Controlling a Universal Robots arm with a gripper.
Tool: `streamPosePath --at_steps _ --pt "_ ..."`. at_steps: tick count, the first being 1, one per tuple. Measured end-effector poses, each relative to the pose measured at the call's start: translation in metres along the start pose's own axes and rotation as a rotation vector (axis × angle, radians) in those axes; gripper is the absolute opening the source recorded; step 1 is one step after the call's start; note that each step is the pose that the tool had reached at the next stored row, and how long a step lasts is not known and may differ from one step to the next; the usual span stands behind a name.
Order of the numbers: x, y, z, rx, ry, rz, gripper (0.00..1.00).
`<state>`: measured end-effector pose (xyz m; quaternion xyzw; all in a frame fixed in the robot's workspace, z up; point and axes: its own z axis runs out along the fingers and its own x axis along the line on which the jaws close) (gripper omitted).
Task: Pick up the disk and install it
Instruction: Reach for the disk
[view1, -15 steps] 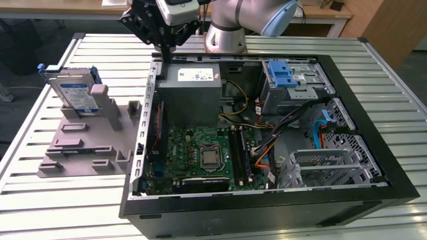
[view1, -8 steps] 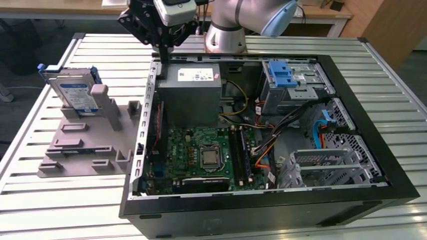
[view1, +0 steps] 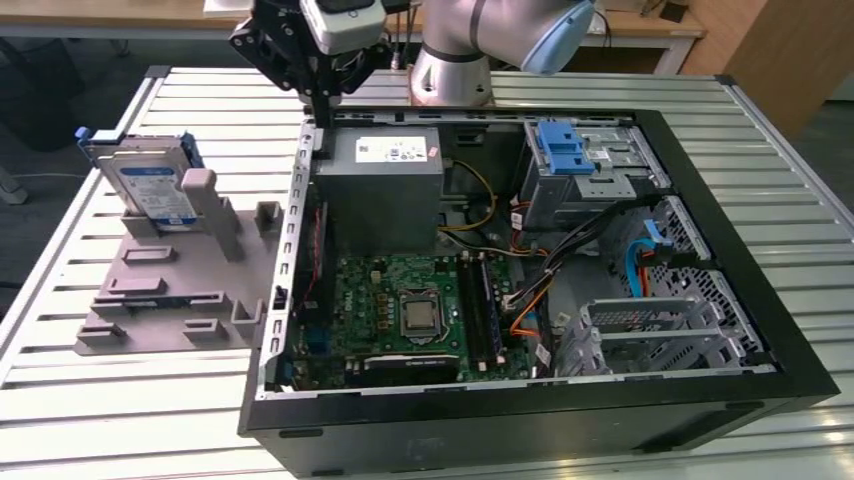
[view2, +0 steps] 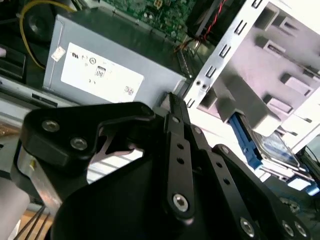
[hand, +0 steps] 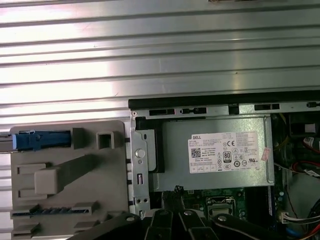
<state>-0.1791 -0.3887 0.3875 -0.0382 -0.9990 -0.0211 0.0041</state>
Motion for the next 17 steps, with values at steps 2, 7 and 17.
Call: streamPosePath --at_steps 2,7,17 --pt "0.0004 0.0 0.0 0.0006 0.0032 0.0 0.11" --pt "0.0012 -0.0001 0.0005 0.0009 0.0098 0.0 0.11" --pt "0.0057 0.0001 0.0013 0.0016 0.0187 0.001 0.11"
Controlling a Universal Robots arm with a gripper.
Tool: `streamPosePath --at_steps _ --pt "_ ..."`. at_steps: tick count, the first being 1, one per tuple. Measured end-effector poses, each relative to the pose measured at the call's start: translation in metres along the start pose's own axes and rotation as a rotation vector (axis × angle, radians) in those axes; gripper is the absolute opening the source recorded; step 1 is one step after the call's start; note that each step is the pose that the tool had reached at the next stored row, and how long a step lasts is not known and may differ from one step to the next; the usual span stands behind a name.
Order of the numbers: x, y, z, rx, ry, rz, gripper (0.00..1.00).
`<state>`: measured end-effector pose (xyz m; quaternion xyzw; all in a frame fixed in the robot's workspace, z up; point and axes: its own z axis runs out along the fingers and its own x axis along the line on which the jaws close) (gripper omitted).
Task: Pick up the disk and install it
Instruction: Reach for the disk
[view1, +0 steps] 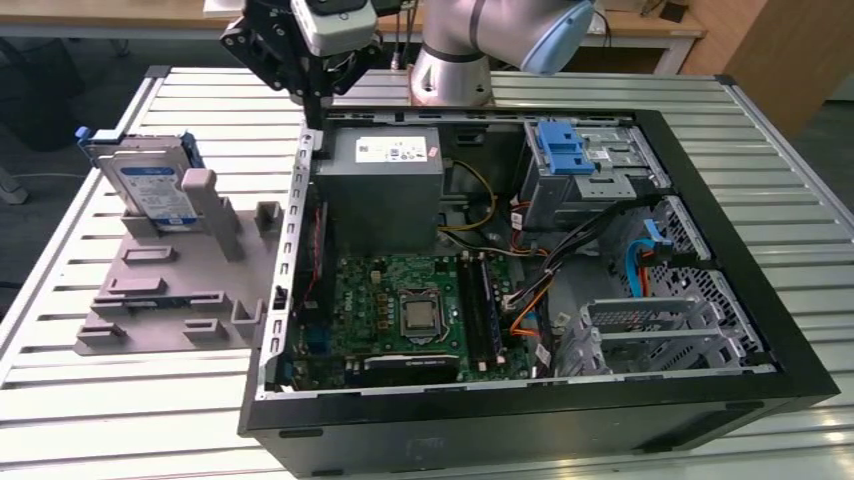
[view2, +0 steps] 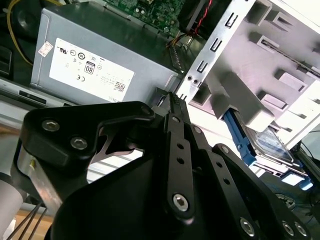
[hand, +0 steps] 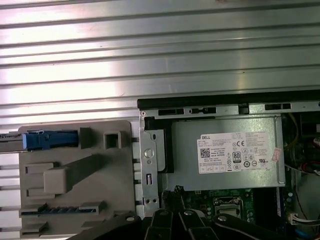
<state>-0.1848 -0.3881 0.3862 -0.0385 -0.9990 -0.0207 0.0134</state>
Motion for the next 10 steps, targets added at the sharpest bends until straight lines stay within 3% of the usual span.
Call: streamPosePath --at_steps 10 --pt "0.0192 -0.0012 0.0018 0.0 0.0004 0.0 0.11"
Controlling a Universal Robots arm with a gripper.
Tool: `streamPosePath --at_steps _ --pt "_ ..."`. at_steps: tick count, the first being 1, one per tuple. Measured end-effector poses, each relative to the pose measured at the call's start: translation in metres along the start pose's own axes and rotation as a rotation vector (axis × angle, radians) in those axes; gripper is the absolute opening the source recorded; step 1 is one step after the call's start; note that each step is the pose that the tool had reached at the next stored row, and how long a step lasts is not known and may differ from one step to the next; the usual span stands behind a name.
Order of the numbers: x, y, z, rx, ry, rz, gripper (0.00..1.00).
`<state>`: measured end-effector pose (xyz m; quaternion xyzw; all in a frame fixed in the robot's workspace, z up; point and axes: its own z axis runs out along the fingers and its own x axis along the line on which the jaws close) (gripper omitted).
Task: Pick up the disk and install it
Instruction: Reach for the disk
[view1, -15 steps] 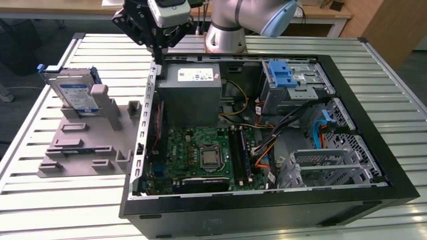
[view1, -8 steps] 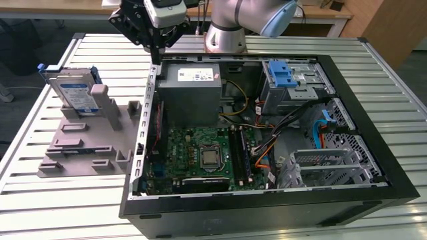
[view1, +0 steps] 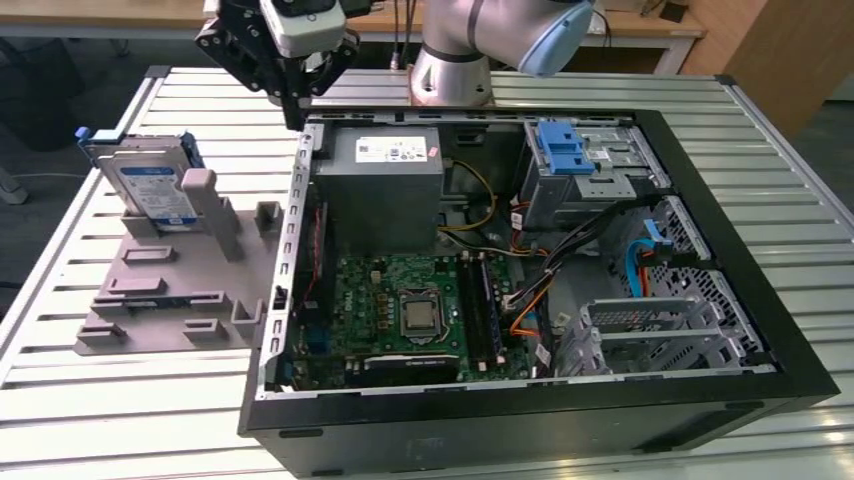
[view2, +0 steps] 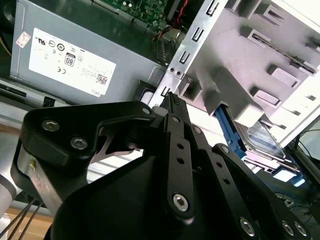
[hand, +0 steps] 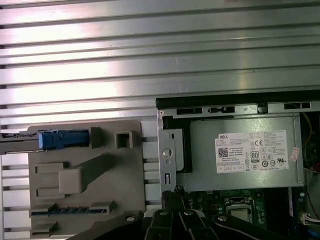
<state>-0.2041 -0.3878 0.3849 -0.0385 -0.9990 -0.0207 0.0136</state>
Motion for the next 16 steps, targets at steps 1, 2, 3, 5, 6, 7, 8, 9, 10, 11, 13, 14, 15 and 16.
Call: streamPosePath --at_steps 1,2,3,5,6,7,8,9,10,11,13,14,15,16 --pt "0.0015 -0.0001 0.0001 0.0 0.0 0.0 0.11" --pt "0.0031 -0.0002 0.0003 0.0 0.0 0.0 0.11" --pt "0.0048 -0.0004 0.0004 -0.0001 0.0 0.0 0.11" --pt "0.0088 -0.0006 0.0007 0.0 0.0 0.0 0.11" --pt "0.0107 -0.0007 0.0009 0.0 0.0 0.0 0.11" --pt "0.0127 -0.0009 0.001 0.0 0.0 0.0 0.11" --pt "0.0145 -0.001 0.0012 0.0 0.0 0.0 0.11" --pt "0.0164 -0.0011 0.0014 -0.0001 0.0 0.0 0.11" --pt "0.018 -0.0012 0.0015 0.0 0.0 0.0 0.11" --pt "0.0195 -0.0014 0.0016 0.0001 0.0001 0.0 0.11" --pt "0.0225 -0.0016 0.0019 0.0 0.0 0.0 0.11" --pt "0.0241 -0.0017 0.0021 0.0 0.0 0.0 0.11" --pt "0.0258 -0.0017 0.0022 0.0 0.0 0.0 0.11" --pt "0.0274 -0.0018 0.0024 0.0 0.0 0.0 0.11"
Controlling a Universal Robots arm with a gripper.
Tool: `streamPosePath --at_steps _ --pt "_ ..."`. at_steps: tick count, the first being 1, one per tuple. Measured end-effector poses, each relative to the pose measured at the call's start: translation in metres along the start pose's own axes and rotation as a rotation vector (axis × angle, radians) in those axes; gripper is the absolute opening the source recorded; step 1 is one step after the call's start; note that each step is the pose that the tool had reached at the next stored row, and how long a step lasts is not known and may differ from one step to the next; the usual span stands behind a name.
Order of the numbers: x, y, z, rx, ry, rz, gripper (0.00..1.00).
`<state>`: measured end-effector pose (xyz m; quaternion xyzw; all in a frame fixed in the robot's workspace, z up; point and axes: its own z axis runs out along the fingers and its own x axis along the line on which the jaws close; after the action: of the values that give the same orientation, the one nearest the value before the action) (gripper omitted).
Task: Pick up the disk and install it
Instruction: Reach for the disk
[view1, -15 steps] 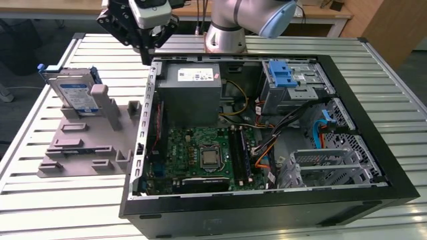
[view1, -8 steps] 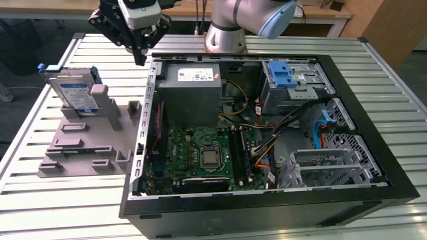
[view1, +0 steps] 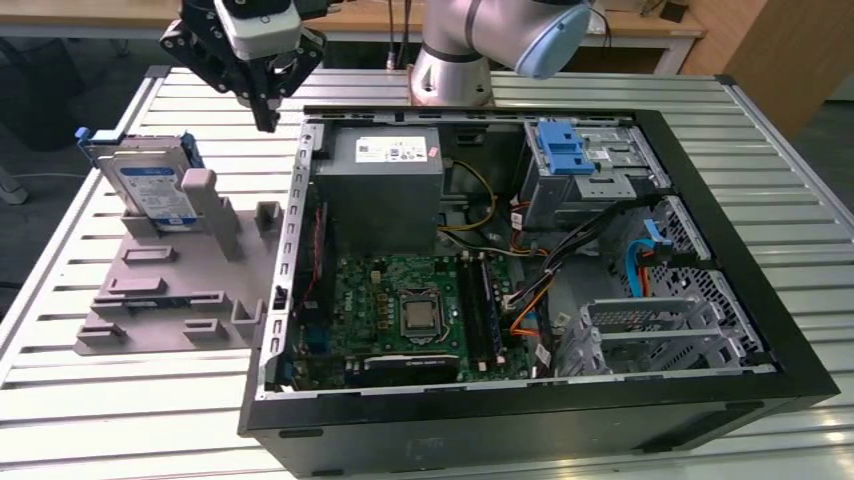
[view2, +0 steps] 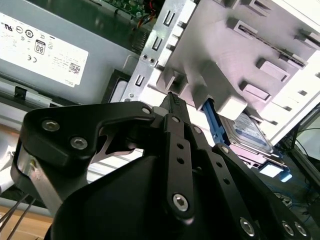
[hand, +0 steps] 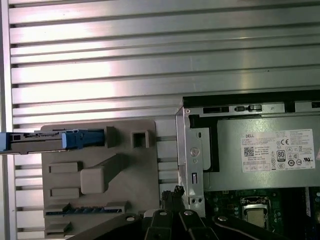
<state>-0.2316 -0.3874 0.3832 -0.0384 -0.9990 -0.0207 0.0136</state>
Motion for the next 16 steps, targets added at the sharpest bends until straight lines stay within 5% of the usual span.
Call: streamPosePath --at_steps 16 --pt "0.0271 0.0028 0.0014 0.0 -0.0001 0.0 0.11"
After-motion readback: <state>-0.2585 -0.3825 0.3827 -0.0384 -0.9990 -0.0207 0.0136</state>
